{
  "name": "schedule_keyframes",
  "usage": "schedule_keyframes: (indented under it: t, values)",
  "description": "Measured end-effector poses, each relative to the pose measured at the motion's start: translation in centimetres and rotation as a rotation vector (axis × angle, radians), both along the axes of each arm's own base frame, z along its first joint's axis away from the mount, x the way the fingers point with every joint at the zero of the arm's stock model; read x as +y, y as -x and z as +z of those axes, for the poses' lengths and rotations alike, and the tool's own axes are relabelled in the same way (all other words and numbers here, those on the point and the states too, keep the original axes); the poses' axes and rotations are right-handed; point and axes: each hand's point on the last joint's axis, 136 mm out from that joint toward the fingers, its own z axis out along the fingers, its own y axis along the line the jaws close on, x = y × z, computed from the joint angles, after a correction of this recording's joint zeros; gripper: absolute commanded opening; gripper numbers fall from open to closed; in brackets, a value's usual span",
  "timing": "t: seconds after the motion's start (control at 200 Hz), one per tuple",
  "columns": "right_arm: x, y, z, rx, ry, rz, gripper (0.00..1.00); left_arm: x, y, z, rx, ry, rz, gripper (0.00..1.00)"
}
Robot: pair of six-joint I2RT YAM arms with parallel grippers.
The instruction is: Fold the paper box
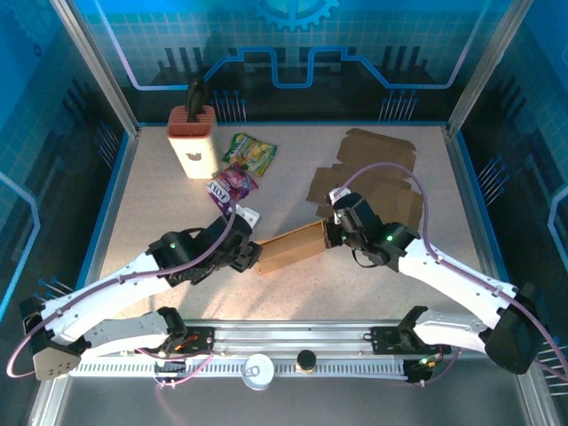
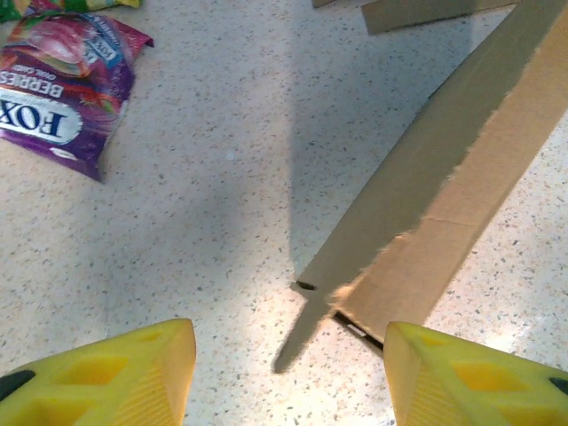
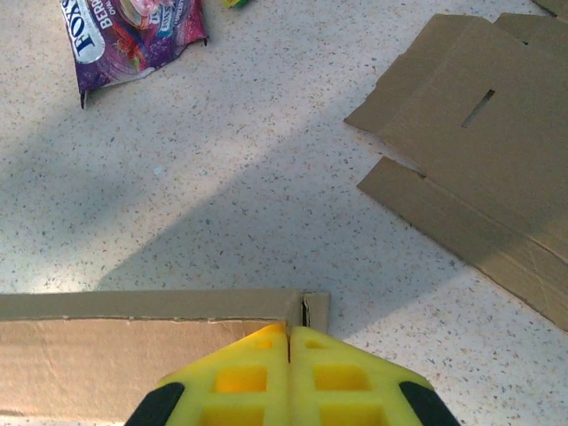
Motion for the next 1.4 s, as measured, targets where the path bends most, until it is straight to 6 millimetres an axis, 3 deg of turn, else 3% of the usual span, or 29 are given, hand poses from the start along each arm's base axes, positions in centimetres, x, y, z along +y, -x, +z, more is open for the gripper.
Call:
schedule_keyframes:
  t: [0.32,0.825,1.396]
  values:
    - [0.0,0.0,-0.1,0.013,-0.002,-0.014,0.00,0.4,0.0,-1.1,0.018,-0.061,-0.010,0.47]
    - [0.0,0.0,-0.1,0.015,-0.007,-0.020,0.00,-0.1,-0.4,-3.3,0.060,-0.130,-0.020,0.17]
    - [-0.1,0.1,-0.2,0.023,-0.016,-0.032,0.00,-0.7,-0.9,-4.1,0.088,-0.103,0.042,0.09]
